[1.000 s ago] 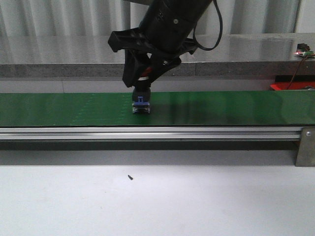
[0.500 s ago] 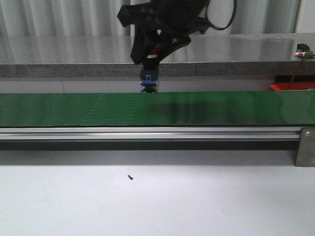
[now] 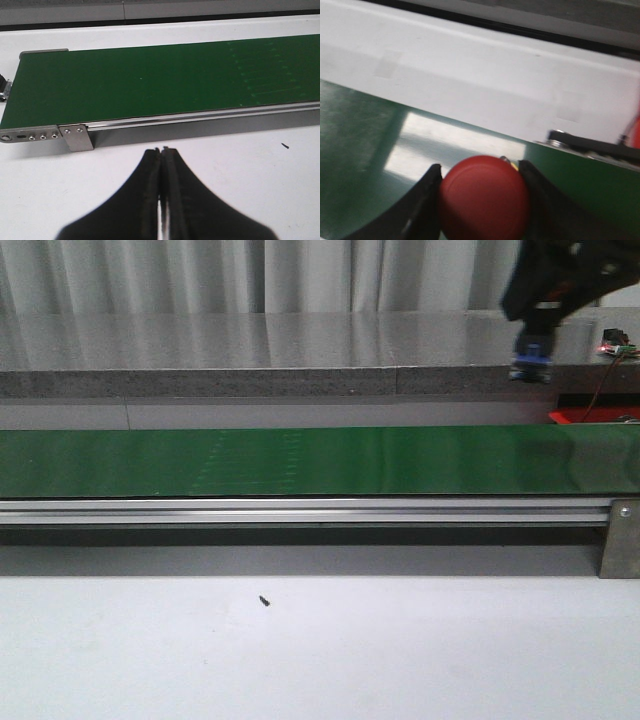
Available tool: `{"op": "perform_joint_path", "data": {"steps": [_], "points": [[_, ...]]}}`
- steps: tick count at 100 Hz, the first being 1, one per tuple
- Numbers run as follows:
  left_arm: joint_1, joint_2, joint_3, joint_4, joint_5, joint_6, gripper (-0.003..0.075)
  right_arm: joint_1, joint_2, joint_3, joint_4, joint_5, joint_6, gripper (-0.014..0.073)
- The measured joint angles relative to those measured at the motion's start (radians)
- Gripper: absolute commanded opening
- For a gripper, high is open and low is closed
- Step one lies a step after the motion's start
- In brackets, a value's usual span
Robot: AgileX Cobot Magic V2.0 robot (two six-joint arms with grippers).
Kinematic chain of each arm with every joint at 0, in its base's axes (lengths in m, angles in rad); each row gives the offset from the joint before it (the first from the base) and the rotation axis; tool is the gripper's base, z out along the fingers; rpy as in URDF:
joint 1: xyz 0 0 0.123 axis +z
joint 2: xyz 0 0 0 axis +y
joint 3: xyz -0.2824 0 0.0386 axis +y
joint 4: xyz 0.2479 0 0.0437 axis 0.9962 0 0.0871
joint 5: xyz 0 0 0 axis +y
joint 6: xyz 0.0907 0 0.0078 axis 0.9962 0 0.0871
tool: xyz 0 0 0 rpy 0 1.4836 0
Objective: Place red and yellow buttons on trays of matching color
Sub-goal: 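Carry the second red button to the red tray and lower it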
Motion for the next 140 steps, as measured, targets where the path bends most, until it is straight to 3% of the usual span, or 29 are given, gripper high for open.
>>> {"op": "perform_joint_path", "data": {"steps": [22, 48, 93, 140], "points": [[0.000, 0.000, 0.000, 0.000, 0.000, 0.000, -0.0020, -0.223, -0.016, 0.078, -0.002, -0.019, 0.000, 0.0215], [0.000, 0.000, 0.000, 0.000, 0.000, 0.000, -0.0020, -0.366, -0.007, 0.146, -0.004, -0.116, 0.000, 0.0215], [0.000, 0.000, 0.000, 0.000, 0.000, 0.000, -0.0020, -0.385, 0.167, 0.151, 0.006, -0.241, 0.000, 0.0215], [0.000, 0.000, 0.000, 0.000, -0.001, 0.000, -0.0020, -0.385, 0.216, 0.151, 0.013, -0.358, 0.000, 0.0215]]}}
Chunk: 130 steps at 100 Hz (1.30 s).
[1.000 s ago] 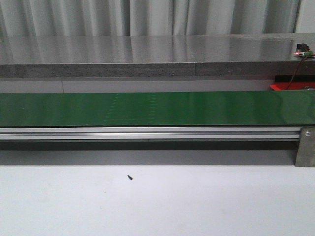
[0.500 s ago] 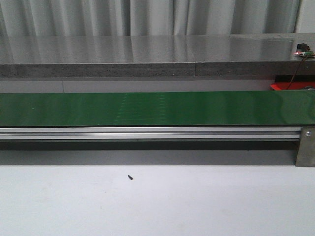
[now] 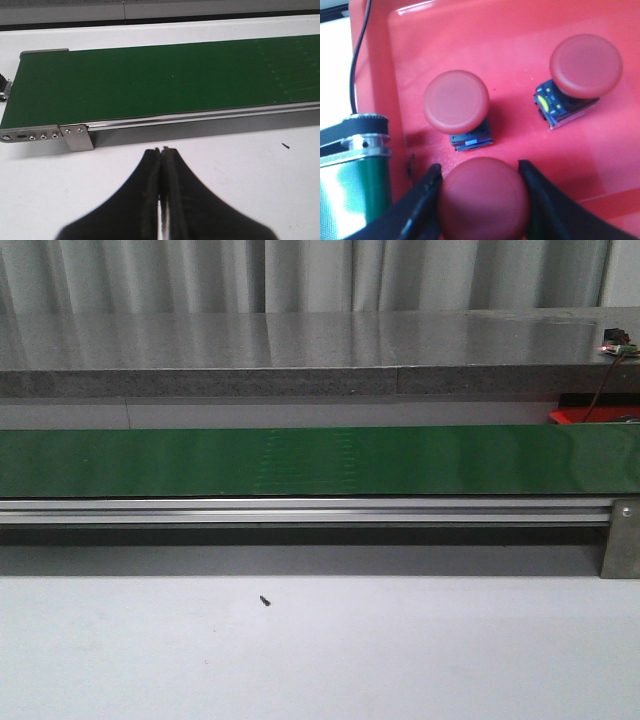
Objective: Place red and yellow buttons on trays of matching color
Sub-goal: 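Carry the second red button to the red tray and lower it, then open the right gripper to release the red button in the tray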
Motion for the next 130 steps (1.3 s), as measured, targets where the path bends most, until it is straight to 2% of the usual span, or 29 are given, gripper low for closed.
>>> {"op": "perform_joint_path", "data": {"steps": [72, 79, 92, 99, 130], "points": [[0.000, 0.000, 0.000, 0.000, 0.000, 0.000, -0.0020, 0.000, 0.077, 0.000, 0.039, -0.082, -0.002, 0.0224], [0.000, 0.000, 0.000, 0.000, 0.000, 0.000, -0.0020, 0.000, 0.076, 0.000, 0.044, -0.083, -0.002, 0.0270], [0.000, 0.000, 0.000, 0.000, 0.000, 0.000, -0.0020, 0.000, 0.076, 0.000, 0.044, -0.083, -0.002, 0.0439], [0.000, 0.000, 0.000, 0.000, 0.000, 0.000, -0.0020, 0.000, 0.080, 0.000, 0.044, -0.079, -0.002, 0.0499], [0.000, 0.000, 0.000, 0.000, 0.000, 0.000, -0.0020, 0.000, 0.060, 0.000, 0.044, -0.030, -0.002, 0.0509]]}}
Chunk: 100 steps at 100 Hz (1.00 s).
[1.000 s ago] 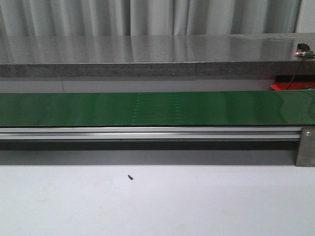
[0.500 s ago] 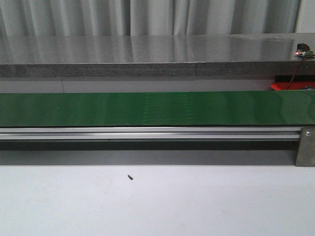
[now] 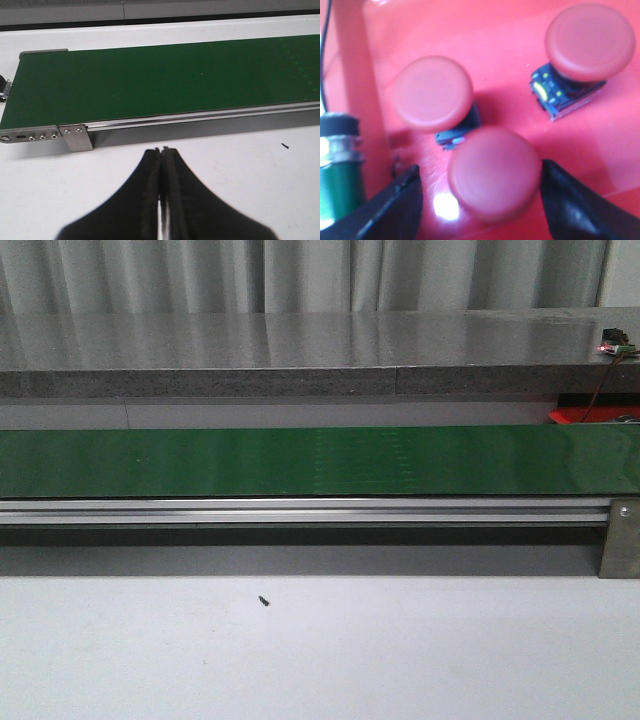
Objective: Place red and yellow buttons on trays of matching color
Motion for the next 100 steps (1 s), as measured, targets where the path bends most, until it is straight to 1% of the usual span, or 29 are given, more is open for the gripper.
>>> {"op": "perform_joint_path", "data": {"steps": [40, 45, 52, 57, 59, 64, 66, 71, 74, 78, 100], "points": [[0.000, 0.000, 0.000, 0.000, 0.000, 0.000, -0.0020, 0.000, -0.161, 0.004, -0.043, 0.078, 0.000, 0.0507], [0.000, 0.000, 0.000, 0.000, 0.000, 0.000, -0.0020, 0.002, -0.181, 0.007, -0.045, 0.094, 0.000, 0.0490], [0.000, 0.000, 0.000, 0.000, 0.000, 0.000, -0.0020, 0.011, -0.208, 0.006, -0.059, 0.123, -0.006, 0.0399], [0.000, 0.000, 0.000, 0.000, 0.000, 0.000, -0.0020, 0.022, -0.228, 0.006, -0.077, 0.145, -0.009, 0.0280], [0.000, 0.000, 0.000, 0.000, 0.000, 0.000, -0.0020, 0.027, -0.236, 0.006, -0.079, 0.155, -0.009, 0.0247], [0.000, 0.000, 0.000, 0.000, 0.000, 0.000, -0.0020, 0.041, -0.256, 0.009, -0.086, 0.176, -0.011, 0.0115], [0.000, 0.000, 0.000, 0.000, 0.000, 0.000, -0.0020, 0.047, -0.265, 0.014, -0.088, 0.181, -0.011, 0.0084], [0.000, 0.000, 0.000, 0.000, 0.000, 0.000, -0.0020, 0.062, -0.288, 0.027, -0.090, 0.190, -0.011, -0.0032], [0.000, 0.000, 0.000, 0.000, 0.000, 0.000, -0.0020, 0.071, -0.301, 0.037, -0.090, 0.192, -0.011, -0.0076], [0.000, 0.000, 0.000, 0.000, 0.000, 0.000, -0.0020, 0.085, -0.322, 0.055, -0.093, 0.195, -0.011, -0.0062], [0.000, 0.000, 0.000, 0.000, 0.000, 0.000, -0.0020, 0.151, -0.466, 0.187, -0.092, 0.187, -0.011, -0.0068]]}}
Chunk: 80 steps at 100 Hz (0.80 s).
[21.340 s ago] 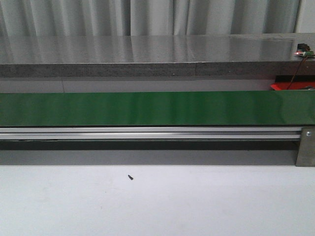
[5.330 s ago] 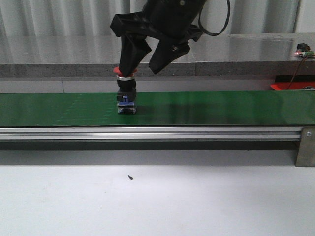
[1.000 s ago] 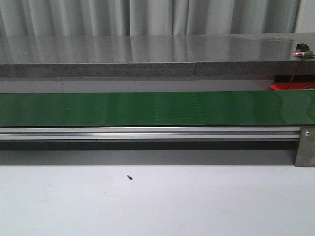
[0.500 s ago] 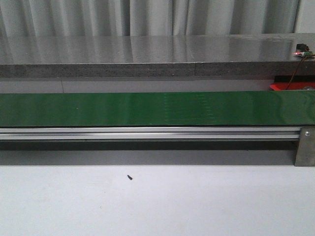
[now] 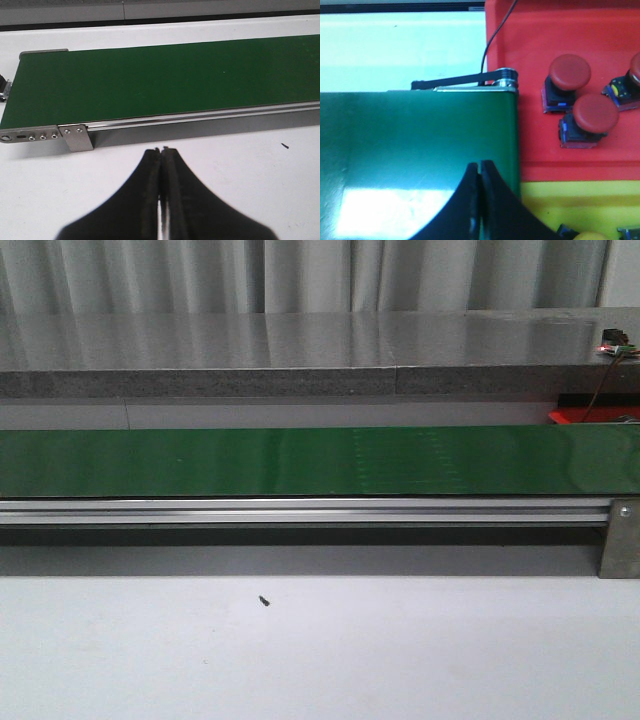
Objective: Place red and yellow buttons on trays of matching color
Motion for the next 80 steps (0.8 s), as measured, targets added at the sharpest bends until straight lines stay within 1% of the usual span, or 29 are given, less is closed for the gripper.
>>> {"op": "perform_joint_path", "data": {"steps": [17, 42, 65, 80], "points": [[0.000, 0.000, 0.000, 0.000, 0.000, 0.000, -0.0020, 0.029, -0.145, 0.122, 0.000, -0.045, 0.000, -0.0068], [0.000, 0.000, 0.000, 0.000, 0.000, 0.000, -0.0020, 0.030, -0.359, 0.272, 0.000, -0.078, 0.000, -0.0068], [0.000, 0.000, 0.000, 0.000, 0.000, 0.000, -0.0020, 0.073, -0.523, 0.342, 0.000, -0.084, 0.000, -0.0068], [0.000, 0.000, 0.000, 0.000, 0.000, 0.000, -0.0020, 0.087, -0.654, 0.379, 0.000, -0.061, 0.000, -0.0068]]}}
